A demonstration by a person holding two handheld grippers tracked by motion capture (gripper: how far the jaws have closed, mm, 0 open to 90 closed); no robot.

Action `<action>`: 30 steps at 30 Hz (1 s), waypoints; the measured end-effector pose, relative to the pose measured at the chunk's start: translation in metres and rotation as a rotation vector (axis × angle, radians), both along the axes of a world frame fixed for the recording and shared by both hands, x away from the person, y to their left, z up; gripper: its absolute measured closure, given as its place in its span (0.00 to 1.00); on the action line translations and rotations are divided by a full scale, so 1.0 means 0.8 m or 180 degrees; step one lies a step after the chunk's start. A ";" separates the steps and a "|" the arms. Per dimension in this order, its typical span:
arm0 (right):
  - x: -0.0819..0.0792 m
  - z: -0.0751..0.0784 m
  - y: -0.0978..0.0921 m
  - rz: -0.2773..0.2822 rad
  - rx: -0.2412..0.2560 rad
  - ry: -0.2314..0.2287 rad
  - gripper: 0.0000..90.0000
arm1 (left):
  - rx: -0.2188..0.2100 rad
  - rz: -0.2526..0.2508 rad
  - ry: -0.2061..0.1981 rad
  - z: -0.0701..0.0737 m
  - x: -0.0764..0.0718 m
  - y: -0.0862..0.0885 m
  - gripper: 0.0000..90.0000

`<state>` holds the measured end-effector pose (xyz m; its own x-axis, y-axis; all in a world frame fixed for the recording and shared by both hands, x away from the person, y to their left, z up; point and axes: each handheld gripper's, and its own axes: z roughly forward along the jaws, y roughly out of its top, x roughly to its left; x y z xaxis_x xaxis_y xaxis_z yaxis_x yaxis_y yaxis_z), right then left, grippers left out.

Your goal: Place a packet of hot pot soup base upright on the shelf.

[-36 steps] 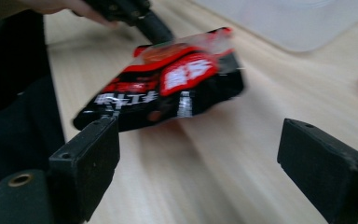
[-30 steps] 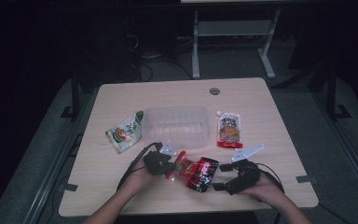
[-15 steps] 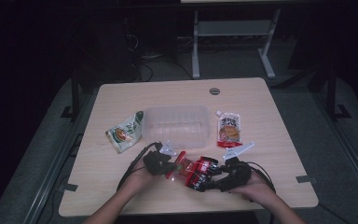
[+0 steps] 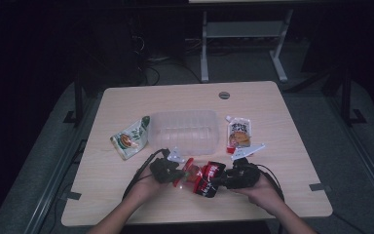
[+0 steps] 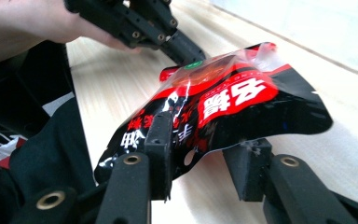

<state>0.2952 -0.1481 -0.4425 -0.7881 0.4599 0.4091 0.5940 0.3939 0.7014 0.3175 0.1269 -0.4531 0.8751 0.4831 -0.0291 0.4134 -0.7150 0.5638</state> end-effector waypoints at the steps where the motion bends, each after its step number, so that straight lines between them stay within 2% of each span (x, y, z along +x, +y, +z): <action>1: 0.000 0.000 0.000 0.0000 0.0000 0.0000 0.73 | 0.0000 0.0000 0.0000 0.000 0.000 0.000 1.00; 5: 0.006 0.000 0.000 -0.0088 -0.0048 -0.0037 0.75 | -0.0018 -0.0023 0.0064 0.001 -0.001 0.000 1.00; 6: 0.010 -0.001 -0.001 -0.0157 -0.0066 -0.0028 0.76 | -0.0028 -0.0035 0.0076 0.001 0.000 0.001 1.00; 8: 0.015 0.000 -0.001 -0.0217 -0.0091 -0.0024 0.76 | -0.0097 -0.0030 0.0130 -0.001 -0.002 -0.001 1.00; 11: 0.020 0.000 -0.001 -0.0276 -0.0087 -0.0052 0.77 | -0.0111 -0.0045 0.0146 -0.001 -0.003 -0.002 1.00; 15: 0.032 0.000 0.000 -0.0333 -0.0080 -0.0079 0.77 | -0.0111 -0.0123 0.0199 0.000 -0.005 -0.004 1.00; 17: 0.037 -0.002 0.001 -0.0395 -0.0068 -0.0010 0.74 | -0.0096 -0.0203 0.0185 0.000 -0.007 -0.006 1.00; 19: 0.037 -0.005 0.001 -0.0358 -0.0081 0.0001 0.76 | -0.0163 -0.0184 0.0208 -0.002 -0.010 -0.010 1.00; 21: 0.036 -0.004 0.001 -0.0321 -0.0103 0.0017 0.78 | -0.0155 -0.0200 0.0209 -0.001 -0.010 -0.011 1.00; 23: 0.034 -0.003 0.003 -0.0279 -0.0133 -0.0048 0.82 | -0.0140 -0.0201 0.0191 -0.001 -0.011 -0.012 1.00; 30: 0.035 -0.003 -0.002 -0.0227 -0.0136 -0.0036 0.88 | -0.0161 -0.0200 0.0214 -0.001 -0.010 -0.012 1.00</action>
